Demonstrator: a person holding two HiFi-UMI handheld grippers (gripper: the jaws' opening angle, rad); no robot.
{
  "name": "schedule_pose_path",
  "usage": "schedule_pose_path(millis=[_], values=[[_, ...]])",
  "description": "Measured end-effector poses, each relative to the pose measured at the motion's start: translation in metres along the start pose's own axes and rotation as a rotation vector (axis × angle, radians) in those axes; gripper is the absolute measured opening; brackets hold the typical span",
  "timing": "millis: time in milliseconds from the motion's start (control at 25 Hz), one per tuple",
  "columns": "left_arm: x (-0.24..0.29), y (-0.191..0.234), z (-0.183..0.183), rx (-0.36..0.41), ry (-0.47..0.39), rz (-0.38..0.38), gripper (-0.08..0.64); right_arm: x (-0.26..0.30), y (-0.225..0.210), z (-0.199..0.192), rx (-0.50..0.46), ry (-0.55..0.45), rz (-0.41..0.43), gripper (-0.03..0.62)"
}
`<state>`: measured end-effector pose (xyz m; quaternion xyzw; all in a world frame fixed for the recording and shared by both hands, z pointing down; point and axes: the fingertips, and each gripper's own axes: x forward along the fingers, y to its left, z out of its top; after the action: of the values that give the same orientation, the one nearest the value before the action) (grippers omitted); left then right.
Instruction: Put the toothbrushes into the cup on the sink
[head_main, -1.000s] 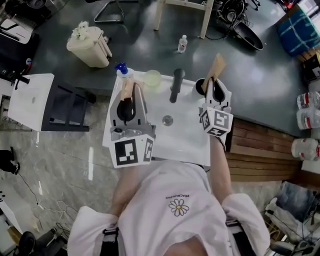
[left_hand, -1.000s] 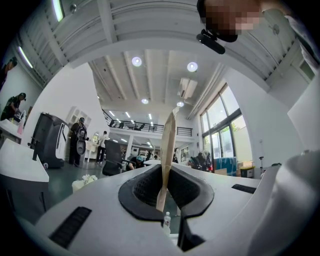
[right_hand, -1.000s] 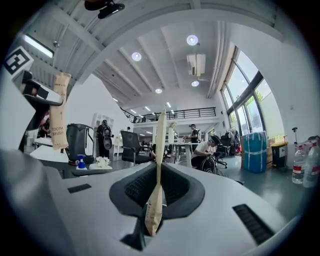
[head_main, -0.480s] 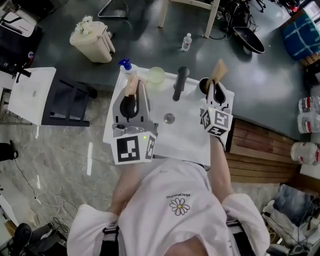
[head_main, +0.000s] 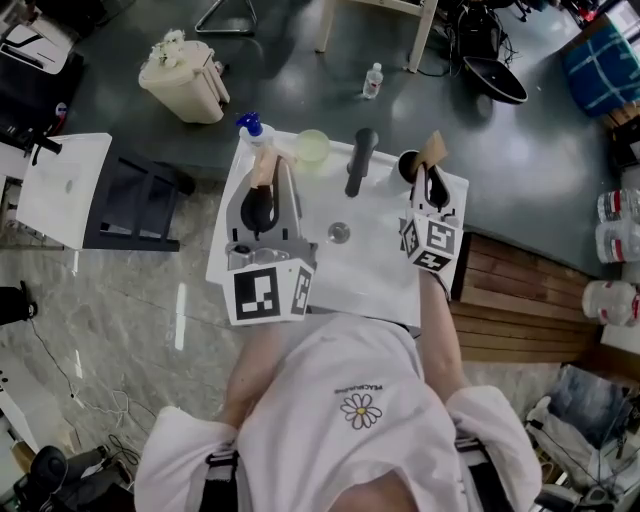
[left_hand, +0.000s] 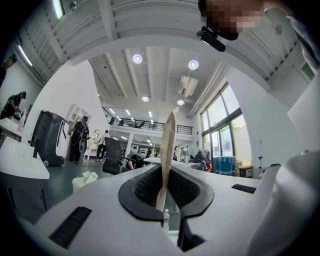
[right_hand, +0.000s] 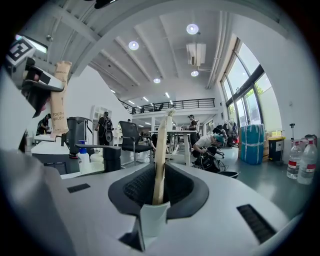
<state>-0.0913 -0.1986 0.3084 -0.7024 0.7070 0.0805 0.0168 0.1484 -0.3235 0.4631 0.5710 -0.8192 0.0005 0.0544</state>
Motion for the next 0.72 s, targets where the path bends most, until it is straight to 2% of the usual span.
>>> schedule_pose_path(millis=[240,520,720], values=[[-0.001,-0.005,0.0,-0.003,0.001,-0.013,0.035,-0.006,0.001,0.002,-0.01,-0.002,0.002,0.075],[-0.005,-0.005,0.0,-0.008,-0.002,-0.015,0.035,-0.012,0.0,0.012,-0.008,-0.029,-0.003,0.075],[-0.008,-0.005,0.001,-0.01,-0.005,-0.02,0.035,-0.014,0.005,0.034,-0.02,-0.071,0.015,0.075]])
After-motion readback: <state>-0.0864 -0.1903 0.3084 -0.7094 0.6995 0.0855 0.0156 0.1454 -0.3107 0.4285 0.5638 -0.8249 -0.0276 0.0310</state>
